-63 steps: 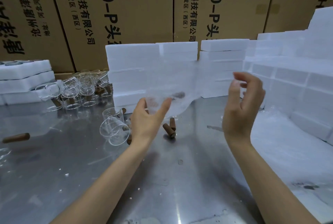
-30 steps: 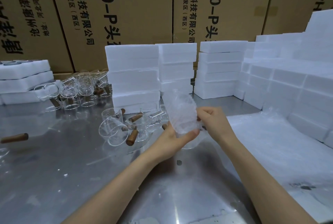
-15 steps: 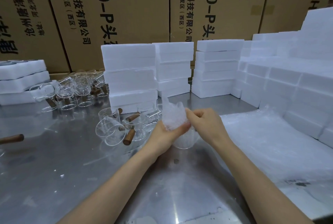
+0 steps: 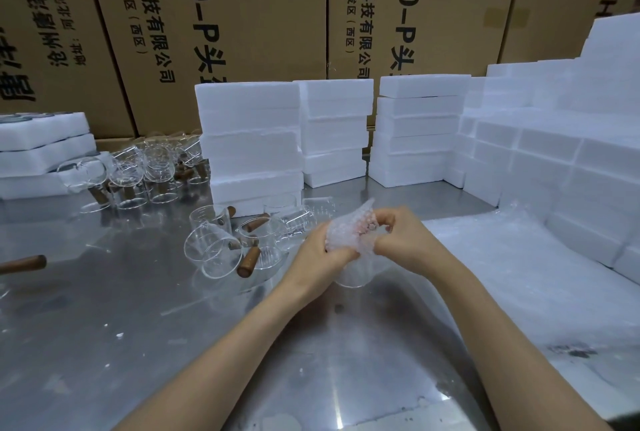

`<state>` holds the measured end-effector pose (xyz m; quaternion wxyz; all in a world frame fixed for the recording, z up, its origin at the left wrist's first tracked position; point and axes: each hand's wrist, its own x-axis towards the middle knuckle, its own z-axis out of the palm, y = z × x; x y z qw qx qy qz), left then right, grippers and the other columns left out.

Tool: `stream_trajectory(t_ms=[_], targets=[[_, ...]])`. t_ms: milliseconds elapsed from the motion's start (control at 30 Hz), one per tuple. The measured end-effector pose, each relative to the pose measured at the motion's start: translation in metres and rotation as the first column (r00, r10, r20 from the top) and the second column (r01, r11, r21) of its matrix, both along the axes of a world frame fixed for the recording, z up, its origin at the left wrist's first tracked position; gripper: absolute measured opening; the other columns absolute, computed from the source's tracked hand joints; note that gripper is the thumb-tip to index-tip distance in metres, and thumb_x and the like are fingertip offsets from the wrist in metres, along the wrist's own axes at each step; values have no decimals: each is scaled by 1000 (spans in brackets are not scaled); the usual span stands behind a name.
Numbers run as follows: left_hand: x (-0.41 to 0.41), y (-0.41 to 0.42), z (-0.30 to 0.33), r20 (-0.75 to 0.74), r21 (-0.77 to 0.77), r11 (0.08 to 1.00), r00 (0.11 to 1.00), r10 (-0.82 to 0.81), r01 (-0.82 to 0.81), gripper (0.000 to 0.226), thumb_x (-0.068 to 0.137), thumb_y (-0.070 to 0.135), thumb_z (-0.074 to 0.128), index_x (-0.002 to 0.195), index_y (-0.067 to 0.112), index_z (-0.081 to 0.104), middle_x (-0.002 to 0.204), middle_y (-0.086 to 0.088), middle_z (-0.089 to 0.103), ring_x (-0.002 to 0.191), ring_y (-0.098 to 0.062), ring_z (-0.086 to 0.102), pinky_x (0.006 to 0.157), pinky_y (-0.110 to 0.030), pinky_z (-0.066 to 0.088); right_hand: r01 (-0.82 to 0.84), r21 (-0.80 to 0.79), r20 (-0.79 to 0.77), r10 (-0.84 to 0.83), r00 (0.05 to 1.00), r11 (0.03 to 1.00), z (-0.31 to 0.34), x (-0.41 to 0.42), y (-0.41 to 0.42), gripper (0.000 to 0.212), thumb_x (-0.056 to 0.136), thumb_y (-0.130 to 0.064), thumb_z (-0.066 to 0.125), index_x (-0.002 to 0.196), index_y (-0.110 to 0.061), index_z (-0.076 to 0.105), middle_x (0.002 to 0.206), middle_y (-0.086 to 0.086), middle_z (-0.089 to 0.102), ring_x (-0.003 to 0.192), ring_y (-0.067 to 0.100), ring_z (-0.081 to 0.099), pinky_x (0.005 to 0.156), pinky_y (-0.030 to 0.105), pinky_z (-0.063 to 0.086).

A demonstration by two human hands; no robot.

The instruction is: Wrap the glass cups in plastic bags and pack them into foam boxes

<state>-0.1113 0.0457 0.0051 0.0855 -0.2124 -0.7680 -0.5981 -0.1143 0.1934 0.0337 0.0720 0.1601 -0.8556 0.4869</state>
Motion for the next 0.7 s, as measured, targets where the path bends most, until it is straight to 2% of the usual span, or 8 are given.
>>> stream_trajectory(t_ms=[100,133,233,367,433,533,633,700], targets=[[3,-5,0,10,46,997,998,-60,60,64,57,39,58,114,10,62,118,-16,64,112,-29,59,99,-49,44,36,100,-4,-36,999,994,-1,1,-2,15,64,-27,58,56,-37,64,61,-17,63,63,-3,52,63,21,42],[4,-5,2,-30,52,998,998,-46,48,62,59,43,56,113,13,61,117,-13,64,110,-27,59,98,-47,45,43,126,-22,-41,999,991,-3,0,-2,25,70,-19,58,50,-34,60,54,-16,57,57,-1,47,58,22,39],[9,-9,6,-333,-8,994,938,100,-108,44,74,46,50,106,17,62,105,1,63,99,-16,60,84,-38,50,55,171,-55,-46,997,984,-7,-3,-2,37,72,-5,51,42,-27,47,40,-12,34,45,5,27,46,18,21],[13,-11,5,-635,-179,951,768,84,-253,30,83,35,50,86,8,62,83,0,59,76,-21,56,67,-38,46,50,145,-51,-43,998,988,-9,-6,-2,20,74,-23,54,56,-13,52,56,-8,37,57,9,31,54,27,26],[15,-10,2,-665,-306,912,747,0,-273,32,83,36,50,90,9,65,87,0,63,80,-22,59,70,-36,48,61,44,-19,-61,998,997,-8,-8,-3,22,82,-23,54,65,-9,55,62,-2,43,61,13,39,59,31,35],[13,-8,1,-632,-445,843,773,-56,-303,43,82,43,46,95,9,69,89,-2,67,82,-24,61,73,-34,47,170,-161,17,-170,985,972,-7,-9,-4,23,86,-12,42,71,-24,56,67,-4,57,66,16,52,63,32,47],[10,-5,3,-628,-514,768,777,-35,-382,48,81,49,42,71,7,62,65,-3,58,66,-26,52,70,-31,37,170,-215,-89,-192,977,962,-7,-7,-6,26,87,-15,41,76,-29,59,71,-9,67,75,13,61,55,16,48],[8,0,5,-628,-565,698,778,-18,-440,51,81,55,35,59,12,51,56,-1,49,62,-22,43,78,-31,34,152,-193,-160,-184,970,969,-5,-3,-8,28,83,-21,41,72,-31,65,77,-14,69,81,7,62,56,10,47]])
